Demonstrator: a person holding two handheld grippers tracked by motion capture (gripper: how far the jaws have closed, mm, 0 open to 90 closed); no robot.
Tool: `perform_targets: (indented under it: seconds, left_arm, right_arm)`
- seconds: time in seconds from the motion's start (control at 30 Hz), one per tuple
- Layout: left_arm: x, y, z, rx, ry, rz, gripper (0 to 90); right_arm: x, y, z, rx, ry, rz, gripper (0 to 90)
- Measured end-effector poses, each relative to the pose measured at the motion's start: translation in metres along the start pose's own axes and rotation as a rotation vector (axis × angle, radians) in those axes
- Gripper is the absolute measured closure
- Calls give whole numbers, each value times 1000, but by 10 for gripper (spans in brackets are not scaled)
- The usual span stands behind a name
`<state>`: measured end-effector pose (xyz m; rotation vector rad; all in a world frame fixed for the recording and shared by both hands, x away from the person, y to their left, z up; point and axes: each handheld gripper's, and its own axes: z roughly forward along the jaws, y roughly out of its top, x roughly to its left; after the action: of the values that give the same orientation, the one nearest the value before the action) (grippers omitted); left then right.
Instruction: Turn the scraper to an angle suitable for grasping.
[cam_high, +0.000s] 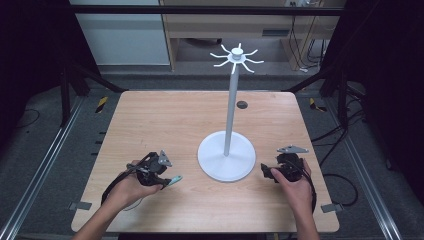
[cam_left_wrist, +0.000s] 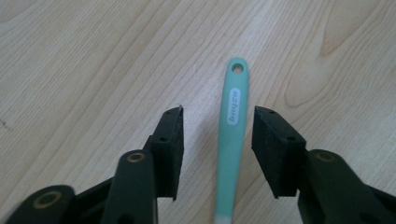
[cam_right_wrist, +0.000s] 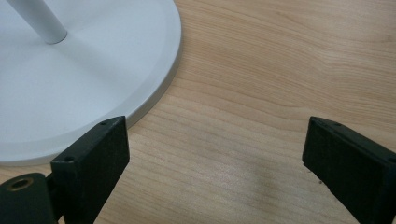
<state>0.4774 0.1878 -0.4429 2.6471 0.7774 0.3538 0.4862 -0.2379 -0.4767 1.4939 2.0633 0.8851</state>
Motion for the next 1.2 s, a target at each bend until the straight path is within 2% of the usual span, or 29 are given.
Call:
perform_targets:
  seconds: [0.03,0.1,0.17,0.3,0.4,0.63,0.8,1.2]
  left_arm:
    - [1,1,1,8,-23,-12,450]
    - [2,2,3,14,-37,-13,393]
    - [2,4,6,42,-57,7,373]
    - [2,9,11,56,-67,26,353]
    - [4,13,15,77,-80,36,445]
    - [3,19,20,113,-92,47,553]
    - [1,22,26,144,-100,67,583]
    - [5,22,32,170,-123,62,662]
  right_arm:
    - [0,0,0,3,-4,-5,78]
    - [0,0,0,6,-7,-6,78]
    - [2,0,0,7,-8,-9,78]
    - [5,1,0,9,-11,-21,80]
    - [6,3,1,10,-9,-19,81]
    - [4,1,0,11,-8,-22,81]
    - [4,1,1,13,-5,-21,81]
    - [4,2,1,10,-5,-20,82]
